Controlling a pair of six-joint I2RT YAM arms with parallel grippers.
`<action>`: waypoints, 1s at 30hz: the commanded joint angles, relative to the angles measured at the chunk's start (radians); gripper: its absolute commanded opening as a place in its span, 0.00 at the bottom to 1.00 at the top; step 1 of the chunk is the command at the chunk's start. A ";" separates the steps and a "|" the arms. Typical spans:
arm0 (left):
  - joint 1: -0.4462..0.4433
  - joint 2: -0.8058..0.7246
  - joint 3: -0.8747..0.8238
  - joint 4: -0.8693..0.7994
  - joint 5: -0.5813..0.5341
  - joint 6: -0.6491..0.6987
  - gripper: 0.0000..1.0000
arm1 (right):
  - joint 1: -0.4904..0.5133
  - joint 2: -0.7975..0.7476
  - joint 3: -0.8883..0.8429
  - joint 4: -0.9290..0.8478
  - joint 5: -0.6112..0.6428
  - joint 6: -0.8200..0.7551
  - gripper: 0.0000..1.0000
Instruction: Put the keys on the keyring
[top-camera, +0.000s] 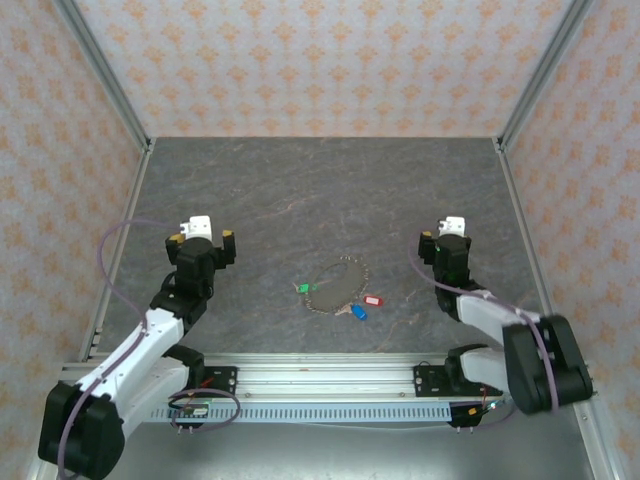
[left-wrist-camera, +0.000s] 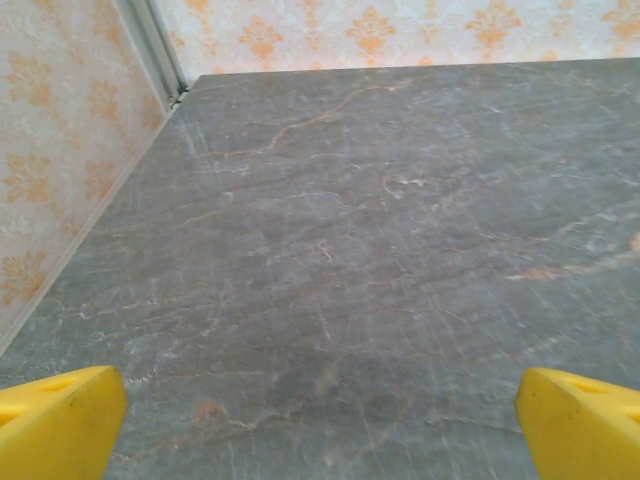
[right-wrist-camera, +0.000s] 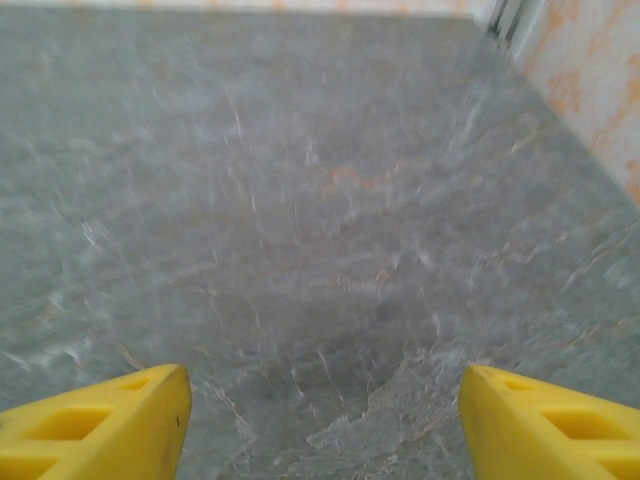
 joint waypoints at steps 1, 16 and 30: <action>0.036 0.114 -0.016 0.227 0.025 0.070 1.00 | -0.017 0.105 0.064 0.166 -0.129 -0.067 0.72; 0.207 0.617 0.038 0.615 0.271 0.013 1.00 | -0.119 0.273 0.054 0.337 -0.059 0.068 0.99; 0.182 0.617 0.049 0.598 0.232 0.034 1.00 | -0.119 0.274 0.062 0.333 -0.096 0.053 0.99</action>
